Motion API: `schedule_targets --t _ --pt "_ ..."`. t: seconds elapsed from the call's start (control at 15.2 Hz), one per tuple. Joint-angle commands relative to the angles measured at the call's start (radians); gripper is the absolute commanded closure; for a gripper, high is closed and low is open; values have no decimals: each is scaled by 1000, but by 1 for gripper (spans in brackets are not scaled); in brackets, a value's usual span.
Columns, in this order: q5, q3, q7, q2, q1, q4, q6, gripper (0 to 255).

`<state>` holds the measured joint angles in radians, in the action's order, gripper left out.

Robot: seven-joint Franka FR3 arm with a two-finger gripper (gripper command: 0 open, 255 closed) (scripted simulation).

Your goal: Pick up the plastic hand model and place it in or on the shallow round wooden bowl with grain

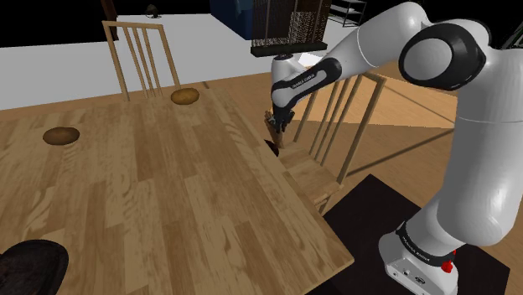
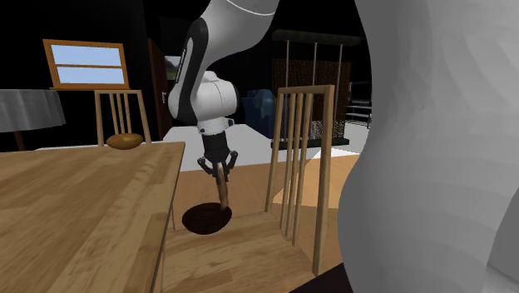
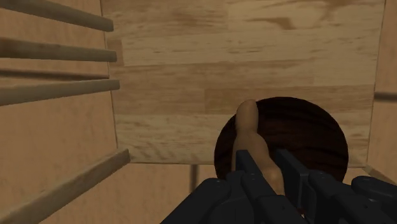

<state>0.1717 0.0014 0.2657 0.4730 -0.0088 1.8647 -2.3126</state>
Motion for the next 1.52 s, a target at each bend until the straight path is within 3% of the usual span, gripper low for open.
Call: schedule_targets --t 0.0,0.07,0.92,1.45 --pt "0 9 32 38 27 -67 34 255" --pt "0 15 54 75 48 -130 63 255" --pt "14 6 75 192 52 -128 -55 255" --pt "14 6 76 197 52 -129 -59 255"
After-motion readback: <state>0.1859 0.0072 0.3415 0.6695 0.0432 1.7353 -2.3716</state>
